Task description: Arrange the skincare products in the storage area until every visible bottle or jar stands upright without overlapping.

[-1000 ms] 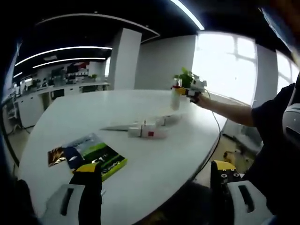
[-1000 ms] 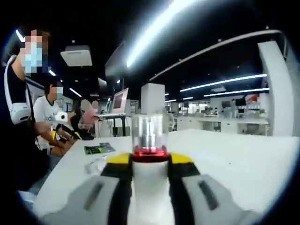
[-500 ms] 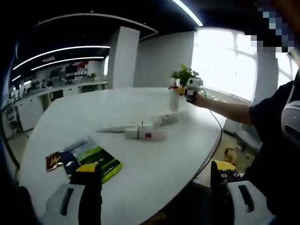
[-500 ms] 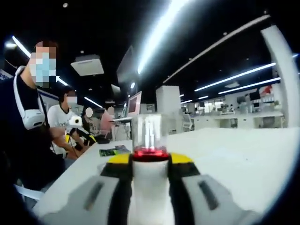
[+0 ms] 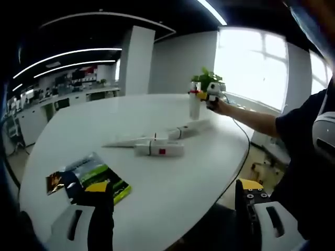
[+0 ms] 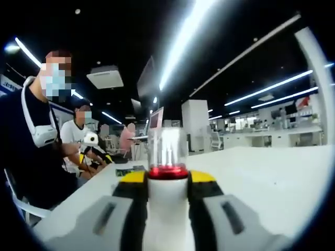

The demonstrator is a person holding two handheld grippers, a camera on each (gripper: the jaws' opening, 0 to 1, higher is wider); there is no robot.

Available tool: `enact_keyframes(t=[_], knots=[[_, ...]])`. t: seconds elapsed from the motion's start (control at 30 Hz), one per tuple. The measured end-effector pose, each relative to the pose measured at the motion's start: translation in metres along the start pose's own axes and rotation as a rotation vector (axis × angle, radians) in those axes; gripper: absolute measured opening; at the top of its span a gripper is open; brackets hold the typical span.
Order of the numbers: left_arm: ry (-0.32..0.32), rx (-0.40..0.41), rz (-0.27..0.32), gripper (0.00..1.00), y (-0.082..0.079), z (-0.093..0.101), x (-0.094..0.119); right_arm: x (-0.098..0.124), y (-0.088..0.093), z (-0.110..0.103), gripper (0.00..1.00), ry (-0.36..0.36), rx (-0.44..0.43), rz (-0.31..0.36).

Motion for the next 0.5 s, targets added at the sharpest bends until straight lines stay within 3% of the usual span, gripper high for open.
enact_keyframes(t=[0.23, 0.5], knots=[[-0.006, -0.001, -0.010, 0.98, -0.002, 0.002, -0.004, -0.004, 0.011, -0.005, 0.28, -0.010, -0.003, 0.003], [-0.006, -0.007, -0.016, 0.98, -0.003, 0.006, -0.007, 0.005, 0.016, 0.006, 0.28, -0.007, -0.002, 0.019]])
Point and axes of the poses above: the point that each gripper's makers call its tool centre point, and the gripper's own axes: x roughly backward along the fingers, z roughly to its right, y roughly out of its underside, the point moved 9 cm from there along x, roughly backward along the fingers, and after that the axes turned 1 degree about -y, right-handed, at the moved point
